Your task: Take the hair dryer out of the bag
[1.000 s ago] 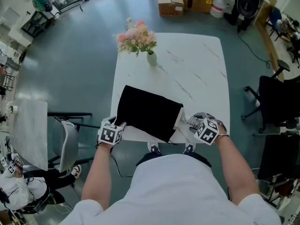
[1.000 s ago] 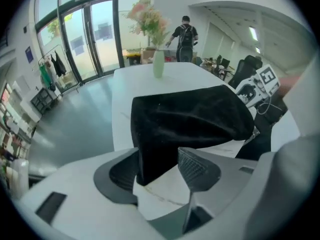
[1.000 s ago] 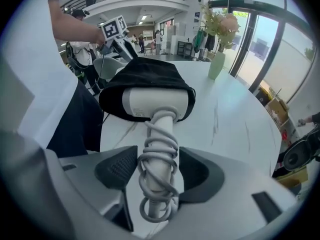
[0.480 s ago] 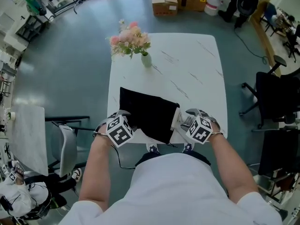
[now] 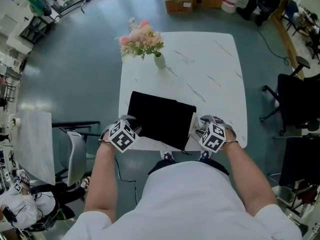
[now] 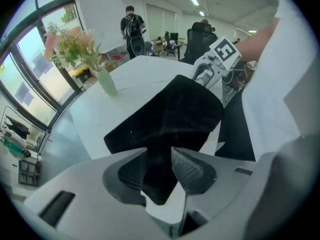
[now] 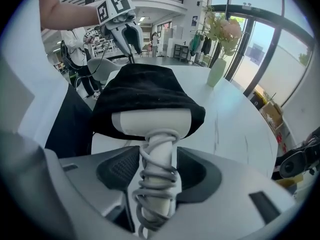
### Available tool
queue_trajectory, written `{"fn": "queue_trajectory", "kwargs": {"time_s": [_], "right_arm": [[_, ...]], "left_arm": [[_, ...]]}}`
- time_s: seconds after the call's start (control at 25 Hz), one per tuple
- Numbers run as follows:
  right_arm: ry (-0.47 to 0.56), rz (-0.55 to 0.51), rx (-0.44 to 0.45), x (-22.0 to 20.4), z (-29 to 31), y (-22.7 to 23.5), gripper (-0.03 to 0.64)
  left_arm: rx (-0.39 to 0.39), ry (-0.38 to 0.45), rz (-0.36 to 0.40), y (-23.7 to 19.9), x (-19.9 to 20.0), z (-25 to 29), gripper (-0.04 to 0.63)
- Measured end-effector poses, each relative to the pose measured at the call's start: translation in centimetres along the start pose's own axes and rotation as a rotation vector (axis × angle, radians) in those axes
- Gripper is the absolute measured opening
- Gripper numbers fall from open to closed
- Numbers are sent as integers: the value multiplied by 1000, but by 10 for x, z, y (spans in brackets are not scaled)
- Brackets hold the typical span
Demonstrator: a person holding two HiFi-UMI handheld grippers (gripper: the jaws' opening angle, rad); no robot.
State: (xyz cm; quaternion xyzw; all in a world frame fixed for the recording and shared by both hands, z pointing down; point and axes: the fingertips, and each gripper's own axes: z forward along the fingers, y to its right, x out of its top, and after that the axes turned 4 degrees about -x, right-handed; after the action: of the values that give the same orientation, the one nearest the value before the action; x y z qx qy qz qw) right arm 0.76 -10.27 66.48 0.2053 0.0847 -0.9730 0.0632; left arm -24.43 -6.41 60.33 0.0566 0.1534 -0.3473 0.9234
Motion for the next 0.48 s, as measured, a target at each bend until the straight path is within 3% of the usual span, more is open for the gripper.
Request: {"fn": "queue_trajectory", "kwargs": {"time_s": [0.16,0.28,0.48], "right_arm": [[-10,-2,6,1,2,-1,247],[-12,3,6,1,3,-1,247],[-21,9,9,3,4,0,247]], "left_arm": [[-44,142,66,11,58,28,186],[-99,94,126,21,76,54,193],[-163,-41,172,25,63,82,215]]}}
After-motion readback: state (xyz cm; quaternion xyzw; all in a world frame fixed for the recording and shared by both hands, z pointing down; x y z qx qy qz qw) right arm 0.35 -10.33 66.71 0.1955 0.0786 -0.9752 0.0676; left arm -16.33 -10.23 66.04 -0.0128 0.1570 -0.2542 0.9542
